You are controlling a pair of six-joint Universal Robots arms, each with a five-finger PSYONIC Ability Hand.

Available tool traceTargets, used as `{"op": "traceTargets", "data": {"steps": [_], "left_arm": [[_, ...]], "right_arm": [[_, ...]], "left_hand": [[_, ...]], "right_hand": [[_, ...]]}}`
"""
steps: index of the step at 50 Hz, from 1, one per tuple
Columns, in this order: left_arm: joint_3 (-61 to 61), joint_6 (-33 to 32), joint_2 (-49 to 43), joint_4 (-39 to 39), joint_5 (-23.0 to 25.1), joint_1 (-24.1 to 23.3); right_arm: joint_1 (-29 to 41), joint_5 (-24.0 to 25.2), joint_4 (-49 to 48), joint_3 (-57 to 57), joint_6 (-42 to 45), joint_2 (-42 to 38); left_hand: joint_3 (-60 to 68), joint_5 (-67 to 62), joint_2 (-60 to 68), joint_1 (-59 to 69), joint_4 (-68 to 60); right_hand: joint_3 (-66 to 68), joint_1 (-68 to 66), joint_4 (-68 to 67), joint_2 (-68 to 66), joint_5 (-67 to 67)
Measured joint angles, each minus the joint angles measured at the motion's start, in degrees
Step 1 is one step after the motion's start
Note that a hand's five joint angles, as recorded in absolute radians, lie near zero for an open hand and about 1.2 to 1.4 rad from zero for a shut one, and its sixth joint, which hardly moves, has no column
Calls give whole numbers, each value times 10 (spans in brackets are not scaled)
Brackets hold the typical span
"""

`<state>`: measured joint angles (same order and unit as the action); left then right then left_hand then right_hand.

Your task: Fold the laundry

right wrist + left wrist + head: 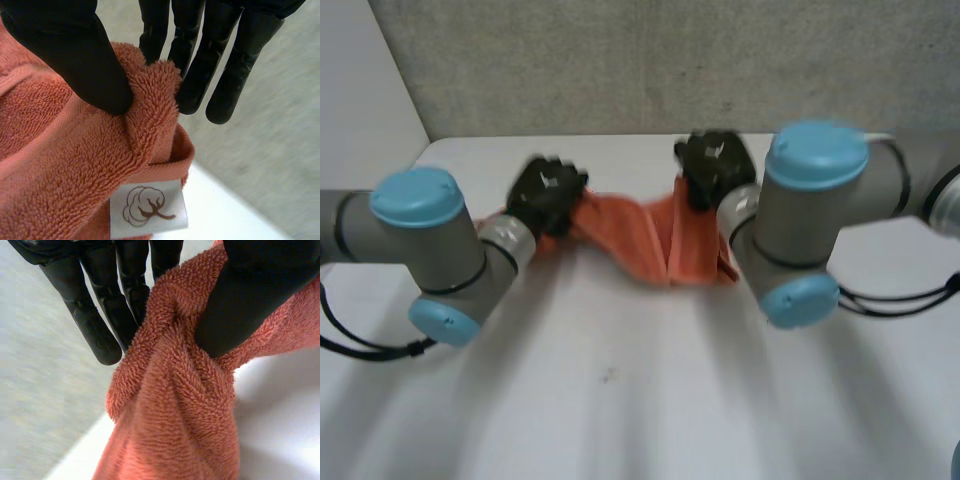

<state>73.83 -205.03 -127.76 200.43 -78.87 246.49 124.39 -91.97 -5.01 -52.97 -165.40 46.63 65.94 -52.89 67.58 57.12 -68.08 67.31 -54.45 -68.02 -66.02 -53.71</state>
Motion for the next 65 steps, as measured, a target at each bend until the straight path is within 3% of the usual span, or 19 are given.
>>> {"op": "traceTargets", "data": {"steps": [7,16,18,19,20,22,23,26,31,35,40,42,47,56,65], "left_arm": [[48,69,102,41,-67,-29],[229,108,205,-12,-84,-97],[279,112,219,-30,-88,-131],[301,114,224,-40,-93,-151],[316,116,227,-48,-100,-168],[321,117,228,-52,-105,-176],[331,120,231,-65,-124,-196],[324,122,236,-75,-147,-200],[286,120,243,-81,-166,-155],[243,118,242,-81,-142,-92],[217,118,226,-83,-93,-63],[188,117,191,-91,-25,-48],[147,117,135,-121,29,-43],[104,113,74,-208,40,-44],[81,111,56,-219,41,-48]], "right_arm": [[-19,-55,-8,66,-27,15],[-26,-81,-4,17,-64,35],[-25,-78,3,-11,-66,39],[-25,-75,8,-27,-66,41],[-24,-72,11,-35,-66,42],[-24,-67,15,-45,-66,44],[-24,-57,22,-64,-66,49],[-25,-44,29,-84,-65,57],[-26,-29,34,-116,-63,70],[-29,-24,35,-148,-62,81],[-32,-20,35,-167,-62,89],[-36,-4,32,-196,-62,106],[-39,17,28,-225,-62,132],[-40,28,27,-249,-62,165],[-47,31,33,-275,-57,197]], "left_hand": [[6,0,3,0,-1],[10,0,5,0,-1],[-21,11,-32,-8,37],[-95,72,-120,-50,113],[-240,216,-258,-189,263],[-271,248,-290,-212,295],[-366,340,-385,-295,389],[-415,397,-435,-333,445],[-422,404,-444,-333,452],[-422,404,-444,-333,452],[-422,404,-444,-333,452],[-422,404,-444,-333,452],[-422,404,-444,-333,452],[-422,404,-444,-333,452],[-422,404,-444,-333,452]], "right_hand": [[0,0,0,0,0],[0,0,0,0,0],[0,0,0,0,0],[0,0,0,0,0],[0,-1,0,0,0],[0,-4,0,0,0],[2,-7,0,0,0],[3,-7,0,0,0],[3,-7,0,0,-12],[3,-7,0,0,-14],[3,-7,0,0,-14],[3,-7,0,0,-14],[3,-7,0,0,-14],[5,-7,0,0,-14],[5,-7,0,0,-14]]}}
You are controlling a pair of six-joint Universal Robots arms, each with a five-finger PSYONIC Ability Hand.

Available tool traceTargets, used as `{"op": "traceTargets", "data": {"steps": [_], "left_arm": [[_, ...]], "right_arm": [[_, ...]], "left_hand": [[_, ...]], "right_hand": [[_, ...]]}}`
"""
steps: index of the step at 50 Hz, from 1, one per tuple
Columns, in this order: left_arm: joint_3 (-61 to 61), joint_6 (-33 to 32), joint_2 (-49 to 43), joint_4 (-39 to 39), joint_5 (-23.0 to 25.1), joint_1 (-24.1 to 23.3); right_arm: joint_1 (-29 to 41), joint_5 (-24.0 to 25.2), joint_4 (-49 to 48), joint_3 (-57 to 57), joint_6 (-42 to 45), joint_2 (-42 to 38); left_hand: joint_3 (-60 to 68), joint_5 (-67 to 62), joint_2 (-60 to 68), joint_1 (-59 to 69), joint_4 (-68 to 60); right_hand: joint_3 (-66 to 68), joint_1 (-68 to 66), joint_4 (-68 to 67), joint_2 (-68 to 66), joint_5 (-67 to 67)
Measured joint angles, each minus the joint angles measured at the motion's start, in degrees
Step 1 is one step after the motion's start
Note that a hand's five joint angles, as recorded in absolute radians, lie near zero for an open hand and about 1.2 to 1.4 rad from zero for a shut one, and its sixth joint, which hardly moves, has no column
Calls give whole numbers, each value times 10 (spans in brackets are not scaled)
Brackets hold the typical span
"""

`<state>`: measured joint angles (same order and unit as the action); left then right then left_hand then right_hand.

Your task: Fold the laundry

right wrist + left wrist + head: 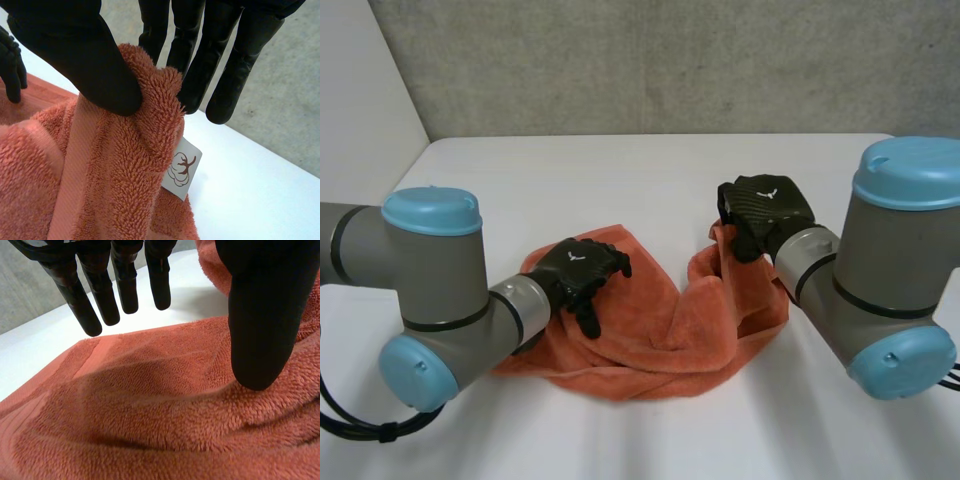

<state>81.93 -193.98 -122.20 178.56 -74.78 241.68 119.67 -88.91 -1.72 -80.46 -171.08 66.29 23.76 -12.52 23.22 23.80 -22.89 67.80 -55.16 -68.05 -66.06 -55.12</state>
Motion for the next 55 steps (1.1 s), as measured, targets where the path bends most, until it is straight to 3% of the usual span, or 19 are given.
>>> {"op": "traceTargets", "data": {"steps": [10,20,24,32,38,40,41,43,44,45,51,54,55], "left_arm": [[-35,3,-32,7,6,-32],[-111,6,-87,25,13,-43],[-132,11,-106,39,38,-43],[-137,24,-130,43,134,-42],[-134,32,-136,39,158,-44],[-135,32,-137,39,158,-44],[-136,33,-137,40,156,-44],[-137,33,-136,41,152,-45],[-137,33,-136,41,152,-45],[-138,33,-135,43,146,-45],[-140,32,-120,51,97,-44],[-139,31,-105,66,50,-42],[-135,29,-89,82,9,-39]], "right_arm": [[-8,4,1,-27,-5,72],[-7,50,26,-48,-9,185],[-6,63,46,-50,-10,213],[-8,67,57,-50,-10,248],[-10,65,54,-39,-10,263],[-10,65,54,-35,-10,265],[-11,65,54,-30,-10,268],[-12,64,54,-27,-10,270],[-12,64,54,-27,-10,270],[-14,64,54,-24,-10,271],[-27,62,54,-23,-8,270],[-38,62,54,-22,-6,262],[-48,62,54,-22,-5,251]], "left_hand": [[-55,50,-53,-52,50],[-93,88,-93,-94,89],[-93,88,-93,-94,89],[-51,40,-43,-48,42],[-7,-6,1,-5,-3],[58,-72,68,70,-69],[174,-184,180,199,-184],[287,-297,294,319,-297],[287,-297,294,319,-297],[402,-412,414,416,-415],[440,-423,449,416,-453],[441,-423,450,416,-453],[442,-423,451,416,-453]], "right_hand": [[0,0,0,0,0],[0,0,0,0,-5],[0,0,0,0,-5],[0,0,0,0,-7],[0,0,-3,-12,-7],[0,0,-3,-12,-7],[0,0,-3,-12,-7],[0,0,-3,-12,-7],[0,0,-3,-12,-7],[0,0,-3,-12,-7],[0,0,-3,-12,-7],[1,0,-3,-12,-7],[1,0,-3,-12,-7]]}}
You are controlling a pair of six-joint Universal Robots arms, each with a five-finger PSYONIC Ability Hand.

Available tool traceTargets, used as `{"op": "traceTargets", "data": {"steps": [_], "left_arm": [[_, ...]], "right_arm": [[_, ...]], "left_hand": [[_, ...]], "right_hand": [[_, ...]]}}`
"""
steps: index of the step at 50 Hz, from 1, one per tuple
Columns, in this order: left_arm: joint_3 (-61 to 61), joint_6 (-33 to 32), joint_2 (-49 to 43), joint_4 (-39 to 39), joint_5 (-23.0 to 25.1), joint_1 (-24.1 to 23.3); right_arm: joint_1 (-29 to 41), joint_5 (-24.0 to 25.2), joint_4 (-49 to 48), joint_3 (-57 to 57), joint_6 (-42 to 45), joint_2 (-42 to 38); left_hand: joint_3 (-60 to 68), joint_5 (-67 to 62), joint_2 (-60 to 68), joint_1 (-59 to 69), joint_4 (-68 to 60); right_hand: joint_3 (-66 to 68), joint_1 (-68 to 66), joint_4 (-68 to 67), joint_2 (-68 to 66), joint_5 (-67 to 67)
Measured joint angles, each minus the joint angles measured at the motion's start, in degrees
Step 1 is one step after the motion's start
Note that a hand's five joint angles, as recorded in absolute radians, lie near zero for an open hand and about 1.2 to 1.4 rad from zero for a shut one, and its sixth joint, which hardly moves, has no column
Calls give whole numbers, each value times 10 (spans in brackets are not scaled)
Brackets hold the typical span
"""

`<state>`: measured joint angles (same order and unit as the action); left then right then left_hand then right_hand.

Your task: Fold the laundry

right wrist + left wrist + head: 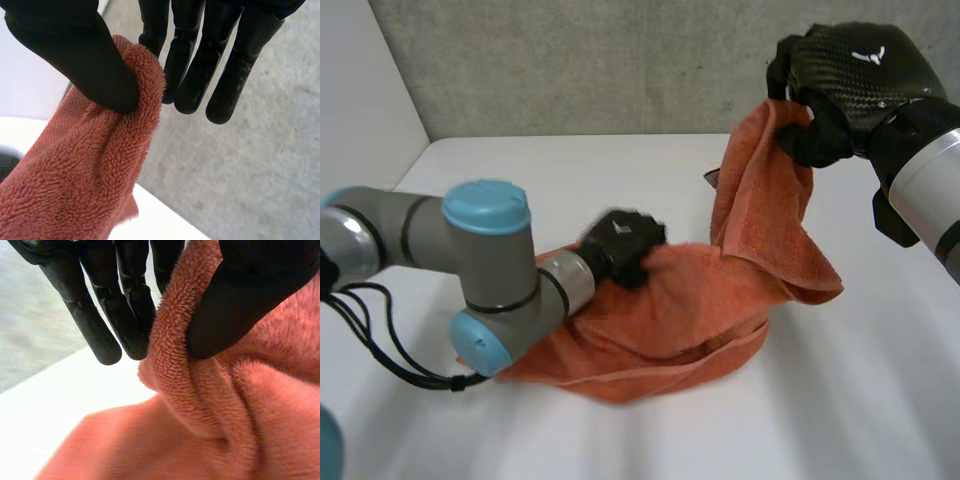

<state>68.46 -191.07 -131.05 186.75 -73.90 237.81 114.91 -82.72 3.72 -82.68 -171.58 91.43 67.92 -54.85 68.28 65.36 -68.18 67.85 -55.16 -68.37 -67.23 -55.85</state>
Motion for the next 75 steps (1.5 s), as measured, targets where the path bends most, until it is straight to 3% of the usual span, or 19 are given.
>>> {"op": "traceTargets", "data": {"steps": [4,9,17,20,26,30,33,39,40,44,47,55,63,75], "left_arm": [[33,-5,57,50,-90,15],[108,-10,137,103,-134,36],[214,-27,212,126,-123,46],[260,-63,224,125,-114,46],[250,-136,202,136,-114,54],[207,-167,186,149,-116,62],[102,-192,167,173,-120,69],[-11,-189,170,221,-123,72],[-46,-182,185,263,-129,72],[-43,-172,222,333,-150,72],[-1,-169,245,363,-164,71],[177,-170,276,347,-178,63],[347,-167,228,289,-176,13],[370,-165,167,217,-174,-17]], "right_arm": [[-21,-1,0,5,4,-44],[-34,-8,4,18,17,-117],[-32,-33,24,39,62,-214],[-29,-62,52,75,110,-297],[-26,-85,59,139,119,-355],[-26,-91,46,185,100,-366],[-26,-99,1,260,45,-367],[-29,-107,-93,303,-30,-342],[-34,-116,-192,303,-86,-295],[-47,-120,-286,262,-123,-231],[-57,-115,-306,224,-130,-207],[-69,-67,-210,148,-117,-214],[-76,-28,-15,122,-45,-334],[-86,-30,9,79,-18,-361]], "left_hand": [[0,0,0,0,0],[0,0,0,0,0],[2,0,1,0,0],[2,0,2,0,0],[3,0,2,0,-2],[3,0,2,0,-3],[3,0,2,0,-3],[3,0,2,0,-3],[3,0,2,0,-3],[3,0,3,0,-3],[3,0,3,0,-3],[3,0,3,0,-3],[3,0,3,0,-3],[-41,13,-44,-21,44]], "right_hand": [[0,0,0,0,0],[0,0,0,0,0],[0,0,0,0,0],[0,0,0,0,0],[0,-3,0,0,0],[0,-3,0,0,0],[0,-3,0,0,0],[0,-3,0,0,0],[0,-3,0,0,0],[0,-3,0,0,-1],[0,-3,0,0,-3],[0,-3,0,0,-4],[0,-3,0,0,-4],[0,-3,0,0,-4]]}}
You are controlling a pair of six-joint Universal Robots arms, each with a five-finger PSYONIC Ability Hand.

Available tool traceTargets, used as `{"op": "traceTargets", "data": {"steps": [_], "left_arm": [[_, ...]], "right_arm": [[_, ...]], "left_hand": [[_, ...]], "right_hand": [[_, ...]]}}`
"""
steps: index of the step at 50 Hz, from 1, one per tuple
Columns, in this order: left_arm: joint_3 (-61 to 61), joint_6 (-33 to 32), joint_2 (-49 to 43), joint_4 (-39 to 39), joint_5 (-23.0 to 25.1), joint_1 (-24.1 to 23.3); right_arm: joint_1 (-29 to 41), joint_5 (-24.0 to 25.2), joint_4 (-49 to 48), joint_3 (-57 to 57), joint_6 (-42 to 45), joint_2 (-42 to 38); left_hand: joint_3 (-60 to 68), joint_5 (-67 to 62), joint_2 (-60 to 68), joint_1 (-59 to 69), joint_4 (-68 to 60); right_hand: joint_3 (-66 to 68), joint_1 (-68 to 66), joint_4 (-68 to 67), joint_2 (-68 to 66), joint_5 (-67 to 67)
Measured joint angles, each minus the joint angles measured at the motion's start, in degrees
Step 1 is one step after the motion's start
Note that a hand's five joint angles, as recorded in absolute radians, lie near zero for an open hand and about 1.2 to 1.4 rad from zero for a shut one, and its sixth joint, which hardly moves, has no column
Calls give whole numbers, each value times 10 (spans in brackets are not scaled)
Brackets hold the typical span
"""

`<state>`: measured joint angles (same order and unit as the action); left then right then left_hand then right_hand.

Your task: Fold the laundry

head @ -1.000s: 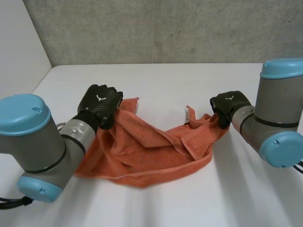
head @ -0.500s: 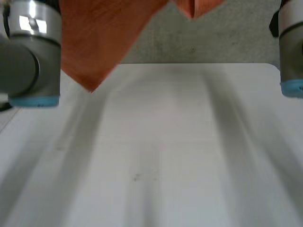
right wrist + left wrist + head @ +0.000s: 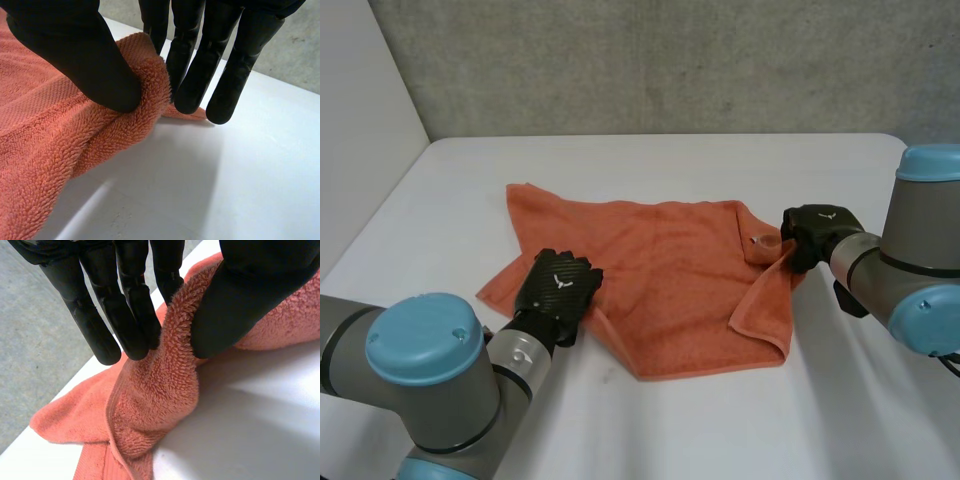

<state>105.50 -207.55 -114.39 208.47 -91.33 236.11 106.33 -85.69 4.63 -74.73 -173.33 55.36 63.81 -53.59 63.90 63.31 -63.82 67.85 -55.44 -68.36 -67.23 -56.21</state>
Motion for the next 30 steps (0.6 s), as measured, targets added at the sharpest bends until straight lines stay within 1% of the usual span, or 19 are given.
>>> {"op": "traceTargets", "data": {"steps": [1,3,4,5,6,7,10,12,17,18,19,20,22,24,25,30], "left_arm": [[-2,0,3,-7,0,0],[-5,0,8,-15,1,1],[-7,0,12,-19,1,1],[-9,0,18,-24,1,2],[-13,0,29,-28,2,4],[-14,0,33,-30,2,5],[-17,1,42,-32,2,8],[-21,2,59,-34,3,18],[-25,17,80,-53,22,64],[-25,17,80,-53,22,64],[-26,22,82,-59,30,74],[-27,41,85,-81,58,104],[-28,57,86,-97,80,126],[-29,84,85,-120,114,157],[-29,106,84,-135,138,179],[-29,161,78,-163,193,229]], "right_arm": [[-1,0,-5,-5,0,4],[-2,0,-13,-12,-1,10],[-2,0,-16,-14,-1,12],[-3,-1,-22,-19,-2,17],[-6,-1,-34,-27,-2,24],[-7,-1,-36,-30,-2,26],[-10,-1,-44,-35,-2,30],[-17,-1,-51,-41,-3,34],[-32,-1,-54,-44,-3,33],[-32,-1,-54,-44,-3,33],[-35,-1,-54,-44,-3,32],[-42,0,-54,-44,-3,31],[-46,0,-54,-44,-3,30],[-50,0,-54,-45,-3,29],[-52,0,-54,-45,-3,28],[-55,0,-54,-45,-3,27]], "left_hand": [[-85,80,-94,-94,86],[-101,97,-110,-112,102],[-179,178,-187,-201,182],[-227,229,-235,-249,232],[-308,312,-314,-320,312],[-329,334,-332,-337,334],[-338,343,-342,-341,343],[-350,358,-356,-343,358],[-350,360,-356,-343,358],[-350,360,-356,-343,358],[-350,360,-356,-343,358],[-350,360,-357,-343,358],[-351,361,-359,-343,360],[-357,366,-361,-346,364],[-358,366,-362,-351,365],[-358,366,-362,-351,365]], "right_hand": [[0,0,0,0,0],[0,0,0,0,0],[0,0,0,0,0],[0,0,0,0,0],[0,0,0,0,0],[0,0,0,0,0],[0,0,0,0,0],[0,0,0,0,0],[0,0,0,0,0],[0,0,0,0,0],[0,0,0,0,0],[0,0,0,0,0],[0,0,0,0,0],[0,0,0,0,0],[0,0,0,0,0],[0,0,0,0,0]]}}
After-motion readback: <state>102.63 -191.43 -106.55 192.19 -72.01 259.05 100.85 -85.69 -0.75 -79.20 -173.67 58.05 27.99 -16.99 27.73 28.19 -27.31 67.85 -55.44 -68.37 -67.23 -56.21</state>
